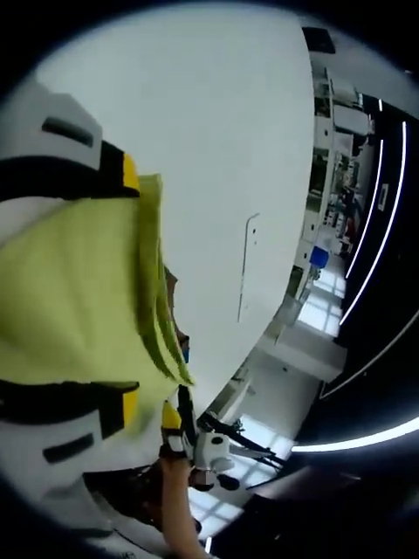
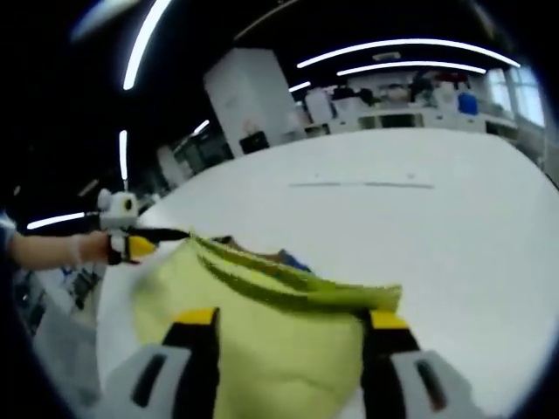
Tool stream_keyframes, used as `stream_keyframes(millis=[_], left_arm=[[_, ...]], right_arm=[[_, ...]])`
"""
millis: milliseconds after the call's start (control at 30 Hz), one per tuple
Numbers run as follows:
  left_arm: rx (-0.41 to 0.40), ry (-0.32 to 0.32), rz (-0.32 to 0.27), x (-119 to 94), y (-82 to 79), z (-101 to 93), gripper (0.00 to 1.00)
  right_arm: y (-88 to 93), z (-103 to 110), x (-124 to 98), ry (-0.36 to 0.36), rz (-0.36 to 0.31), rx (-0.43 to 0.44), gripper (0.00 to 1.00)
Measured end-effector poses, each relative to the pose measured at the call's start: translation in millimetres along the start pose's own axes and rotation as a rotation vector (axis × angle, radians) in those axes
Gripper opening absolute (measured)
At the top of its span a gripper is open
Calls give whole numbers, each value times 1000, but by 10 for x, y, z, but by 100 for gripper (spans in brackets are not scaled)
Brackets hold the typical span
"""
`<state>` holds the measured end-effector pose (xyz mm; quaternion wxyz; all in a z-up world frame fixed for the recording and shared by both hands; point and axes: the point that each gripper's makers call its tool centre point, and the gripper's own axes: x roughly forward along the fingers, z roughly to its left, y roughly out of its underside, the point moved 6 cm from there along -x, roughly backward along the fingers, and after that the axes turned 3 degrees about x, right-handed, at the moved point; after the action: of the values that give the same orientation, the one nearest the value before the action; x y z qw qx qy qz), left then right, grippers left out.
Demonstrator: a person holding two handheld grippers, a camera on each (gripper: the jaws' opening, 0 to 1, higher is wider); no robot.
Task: Fold the garment on the visible template until the final outline fits inside the template.
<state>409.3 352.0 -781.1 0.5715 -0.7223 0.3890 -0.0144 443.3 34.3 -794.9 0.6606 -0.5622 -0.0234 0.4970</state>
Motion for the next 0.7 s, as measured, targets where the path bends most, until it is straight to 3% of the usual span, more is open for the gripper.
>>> stream_keyframes(millis=[433,700], left_arm=[[9,7,23,-22,18,-1,82],[30,4,31,-211,51,-41,80]], right_arm=[[-1,23,-48,5,18,-18,64],[46,89,-246,6,6,-27,63]])
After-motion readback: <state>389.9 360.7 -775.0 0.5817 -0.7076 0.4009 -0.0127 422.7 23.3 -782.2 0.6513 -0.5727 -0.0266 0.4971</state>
